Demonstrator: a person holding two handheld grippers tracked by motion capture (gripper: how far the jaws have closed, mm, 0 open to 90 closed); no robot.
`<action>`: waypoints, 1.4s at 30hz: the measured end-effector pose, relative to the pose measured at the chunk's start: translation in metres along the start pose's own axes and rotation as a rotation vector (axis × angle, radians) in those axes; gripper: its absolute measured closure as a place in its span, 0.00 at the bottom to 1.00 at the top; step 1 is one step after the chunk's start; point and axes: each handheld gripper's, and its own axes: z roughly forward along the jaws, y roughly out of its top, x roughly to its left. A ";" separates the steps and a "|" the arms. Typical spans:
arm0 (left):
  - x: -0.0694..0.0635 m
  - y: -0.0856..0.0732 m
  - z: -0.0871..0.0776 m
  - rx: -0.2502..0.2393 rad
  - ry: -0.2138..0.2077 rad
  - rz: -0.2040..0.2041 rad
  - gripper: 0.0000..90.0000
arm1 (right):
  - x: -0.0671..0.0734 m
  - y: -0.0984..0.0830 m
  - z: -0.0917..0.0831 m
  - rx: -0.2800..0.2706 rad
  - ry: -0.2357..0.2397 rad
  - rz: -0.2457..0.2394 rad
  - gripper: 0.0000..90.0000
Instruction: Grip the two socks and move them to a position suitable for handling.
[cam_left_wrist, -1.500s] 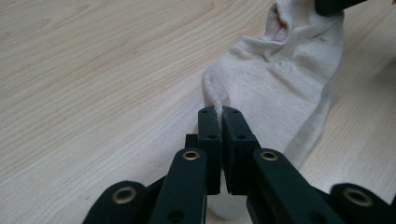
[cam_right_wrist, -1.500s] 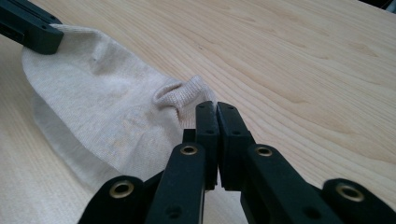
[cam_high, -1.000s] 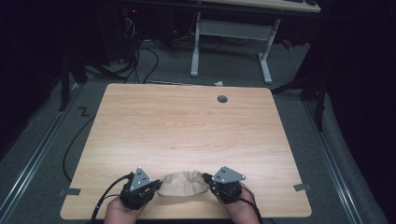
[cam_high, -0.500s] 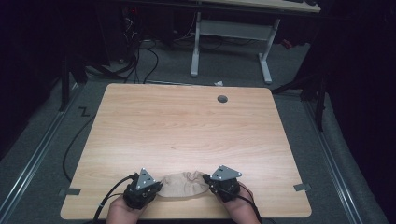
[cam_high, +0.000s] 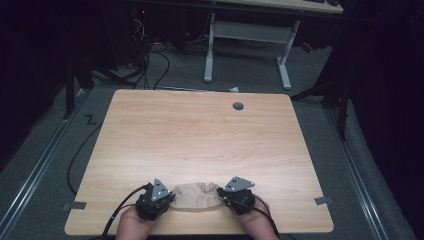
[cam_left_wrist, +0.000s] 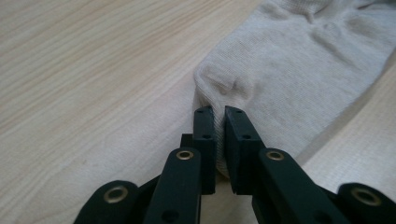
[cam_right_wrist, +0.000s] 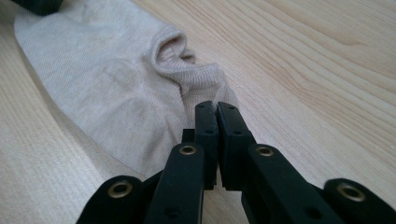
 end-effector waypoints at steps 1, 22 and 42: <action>0.002 0.000 0.001 -0.002 0.000 -0.009 0.92 | -0.001 0.000 0.001 0.004 0.001 0.000 0.97; 0.034 0.009 -0.019 -0.167 0.045 -0.064 0.67 | -0.022 0.005 -0.017 -0.145 -0.024 0.083 0.77; 0.119 -0.007 -0.035 -0.205 0.241 -0.254 0.59 | -0.105 -0.044 -0.036 -0.156 -0.297 0.342 0.62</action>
